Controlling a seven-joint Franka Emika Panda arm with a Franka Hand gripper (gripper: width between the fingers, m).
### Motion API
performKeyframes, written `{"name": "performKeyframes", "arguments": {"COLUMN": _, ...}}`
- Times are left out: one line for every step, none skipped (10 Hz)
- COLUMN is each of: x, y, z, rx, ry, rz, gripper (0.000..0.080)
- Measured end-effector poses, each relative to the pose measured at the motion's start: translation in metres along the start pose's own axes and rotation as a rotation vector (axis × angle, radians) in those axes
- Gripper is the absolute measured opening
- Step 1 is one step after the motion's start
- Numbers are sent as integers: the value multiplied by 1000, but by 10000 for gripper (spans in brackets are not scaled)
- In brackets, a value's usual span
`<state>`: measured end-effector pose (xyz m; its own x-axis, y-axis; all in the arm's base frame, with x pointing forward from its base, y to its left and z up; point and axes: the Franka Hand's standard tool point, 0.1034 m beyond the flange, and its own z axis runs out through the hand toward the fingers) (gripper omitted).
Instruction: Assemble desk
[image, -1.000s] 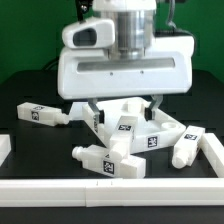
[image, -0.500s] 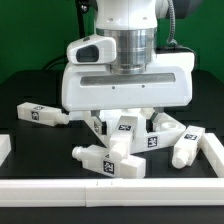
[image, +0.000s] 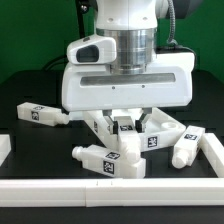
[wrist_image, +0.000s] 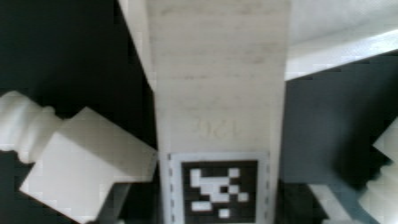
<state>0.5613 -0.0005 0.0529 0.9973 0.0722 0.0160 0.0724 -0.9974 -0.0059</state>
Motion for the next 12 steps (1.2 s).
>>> {"name": "performKeyframes", "arguments": {"x": 0, "y": 0, "z": -5, "rx": 2, "ry": -6, "rz": -4, "gripper": 280}}
{"name": "performKeyframes", "arguments": {"x": -1, "y": 2, "z": -29, "rx": 13, "ry": -46, "rz": -10, "gripper": 280}}
{"name": "performKeyframes", "arguments": {"x": -3, "y": -7, "z": -53, "rx": 12, "ry": -27, "rz": -6, "gripper": 280}}
{"name": "performKeyframes", "arguments": {"x": -20, "y": -25, "z": -62, "rx": 15, "ry": -29, "rz": -11, "gripper": 280}}
{"name": "performKeyframes", "arguments": {"x": -25, "y": -30, "z": -62, "rx": 16, "ry": -31, "rz": -25, "gripper": 281}}
{"name": "performKeyframes", "arguments": {"x": -24, "y": -27, "z": -59, "rx": 15, "ry": -34, "rz": -20, "gripper": 281}}
{"name": "performKeyframes", "arguments": {"x": -24, "y": -27, "z": -59, "rx": 15, "ry": -34, "rz": -21, "gripper": 281}}
{"name": "performKeyframes", "arguments": {"x": -24, "y": -29, "z": -58, "rx": 16, "ry": -36, "rz": -24, "gripper": 281}}
{"name": "performKeyframes", "arguments": {"x": -27, "y": -36, "z": -57, "rx": 26, "ry": -36, "rz": -3, "gripper": 281}}
{"name": "performKeyframes", "arguments": {"x": -37, "y": -45, "z": -59, "rx": 44, "ry": -36, "rz": 49, "gripper": 281}}
{"name": "performKeyframes", "arguments": {"x": -59, "y": -70, "z": -58, "rx": 44, "ry": -9, "rz": 120, "gripper": 281}}
{"name": "performKeyframes", "arguments": {"x": -80, "y": -96, "z": -56, "rx": 37, "ry": -15, "rz": 106, "gripper": 281}}
